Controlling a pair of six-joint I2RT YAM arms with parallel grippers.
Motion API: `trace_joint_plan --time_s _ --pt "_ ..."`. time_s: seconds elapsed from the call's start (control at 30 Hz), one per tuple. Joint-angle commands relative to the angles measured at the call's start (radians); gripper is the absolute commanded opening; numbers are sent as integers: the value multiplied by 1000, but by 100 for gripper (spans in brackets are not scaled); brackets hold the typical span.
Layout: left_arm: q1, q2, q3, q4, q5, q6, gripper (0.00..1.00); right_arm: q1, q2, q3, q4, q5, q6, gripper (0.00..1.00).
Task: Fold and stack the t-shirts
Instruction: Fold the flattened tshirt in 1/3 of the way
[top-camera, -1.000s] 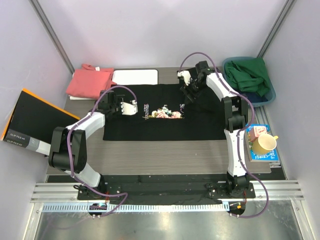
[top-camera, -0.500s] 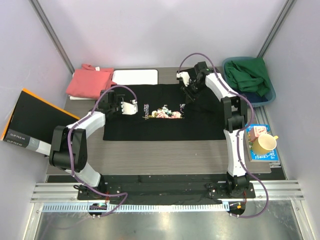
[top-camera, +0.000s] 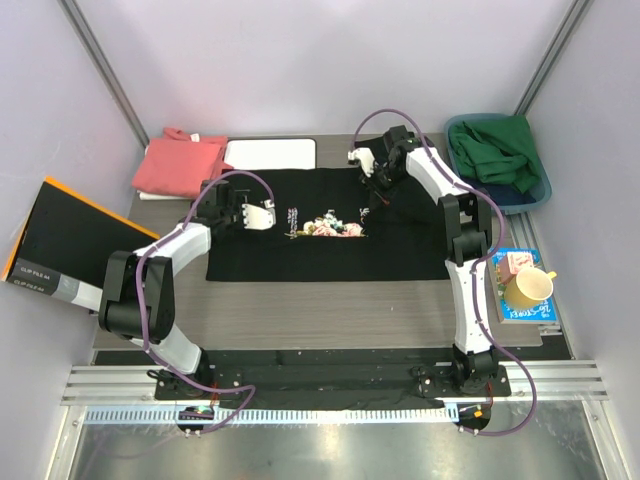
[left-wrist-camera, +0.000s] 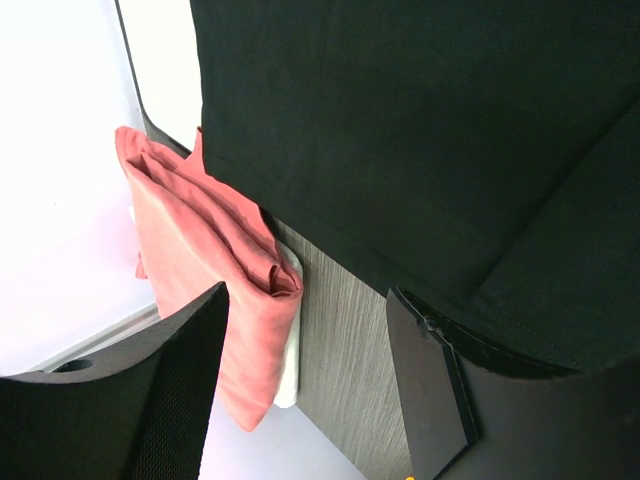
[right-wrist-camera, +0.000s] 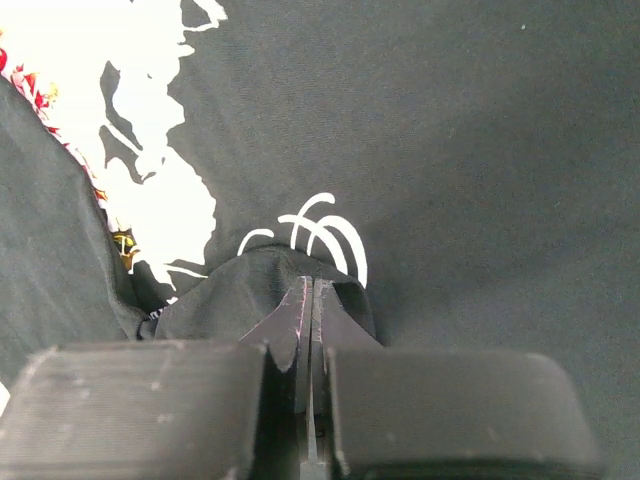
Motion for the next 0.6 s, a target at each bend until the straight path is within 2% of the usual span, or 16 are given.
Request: trace_joint_plan --time_s 0.0,0.57 --pt "-4 4 32 35 9 -10 65 7 -8 4 -11 -2 -14 1" --pt "-5 14 41 35 21 -9 65 62 43 151 31 1 -2 1"
